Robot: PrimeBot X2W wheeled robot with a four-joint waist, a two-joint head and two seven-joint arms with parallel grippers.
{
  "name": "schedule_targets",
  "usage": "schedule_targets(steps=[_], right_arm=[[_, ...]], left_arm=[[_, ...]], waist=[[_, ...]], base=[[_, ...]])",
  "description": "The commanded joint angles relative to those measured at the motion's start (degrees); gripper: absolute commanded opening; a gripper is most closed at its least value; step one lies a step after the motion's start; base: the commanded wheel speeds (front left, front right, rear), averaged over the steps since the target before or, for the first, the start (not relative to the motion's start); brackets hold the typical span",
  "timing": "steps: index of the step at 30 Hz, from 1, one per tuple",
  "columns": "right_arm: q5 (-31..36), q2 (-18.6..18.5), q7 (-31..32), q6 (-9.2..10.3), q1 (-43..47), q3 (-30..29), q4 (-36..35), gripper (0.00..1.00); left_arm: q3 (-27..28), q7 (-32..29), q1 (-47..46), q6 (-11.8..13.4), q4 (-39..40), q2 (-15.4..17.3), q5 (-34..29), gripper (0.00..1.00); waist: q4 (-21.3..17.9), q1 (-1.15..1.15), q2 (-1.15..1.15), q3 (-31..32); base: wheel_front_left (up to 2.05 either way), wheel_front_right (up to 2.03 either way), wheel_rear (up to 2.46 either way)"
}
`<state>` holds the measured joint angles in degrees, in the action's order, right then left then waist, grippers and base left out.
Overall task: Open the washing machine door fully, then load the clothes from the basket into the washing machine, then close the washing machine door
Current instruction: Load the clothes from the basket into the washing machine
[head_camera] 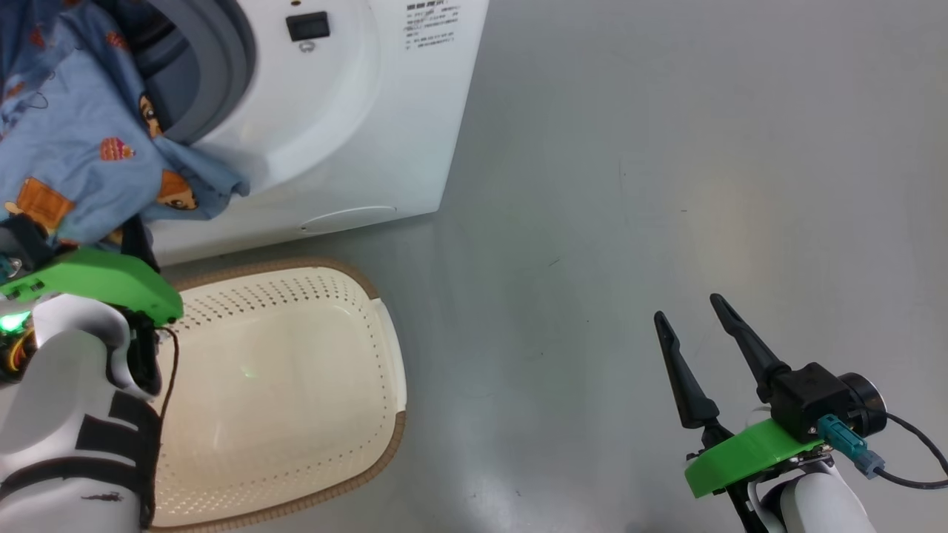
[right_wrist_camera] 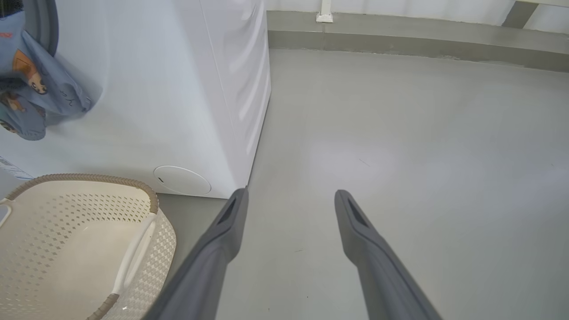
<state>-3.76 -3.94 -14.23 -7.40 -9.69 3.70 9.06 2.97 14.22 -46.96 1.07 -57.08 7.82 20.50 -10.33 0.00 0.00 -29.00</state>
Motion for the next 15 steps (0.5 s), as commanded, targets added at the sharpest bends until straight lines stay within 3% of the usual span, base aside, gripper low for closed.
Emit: schedule_targets(steps=[1,2,3,8,15], right_arm=[[-0.8,-0.4,-0.5,-0.09,-0.3,1.4,-0.9,1.0],[-0.8,-0.4,-0.6,-0.09,-0.4,1.4,-0.8,1.0],[-0.8,-0.4,-0.6,-0.09,-0.4,1.3,-0.8,1.0],[-0.9,-0.4,-0.6,-0.09,-0.3,1.3,-0.7,1.0],[-1.0,-0.2,-0.7,-0.09,-0.2,1.2,-0.2,1.0]], left_arm=[[1.1,0.6,-1.0,-0.5,0.3,2.6,0.0,0.81],[1.0,0.6,-1.3,-0.7,-0.2,2.7,-0.1,0.25],[1.0,0.7,-1.6,-0.9,-0.6,2.8,-0.1,0.0],[1.1,0.7,-1.9,-1.9,-0.5,3.0,-0.4,0.0],[2.1,0.8,2.7,-2.7,6.0,2.2,-1.6,0.0]], waist=[[-0.1,0.0,0.0,0.0],[-0.1,0.0,0.0,0.0],[-0.1,0.0,0.0,0.0],[0.2,0.0,0.0,0.1],[1.0,0.0,0.0,1.8]], base=[[0.0,0.0,0.0],[0.0,0.0,0.0],[0.0,0.0,0.0],[0.0,0.0,0.0],[0.0,0.0,0.0]])
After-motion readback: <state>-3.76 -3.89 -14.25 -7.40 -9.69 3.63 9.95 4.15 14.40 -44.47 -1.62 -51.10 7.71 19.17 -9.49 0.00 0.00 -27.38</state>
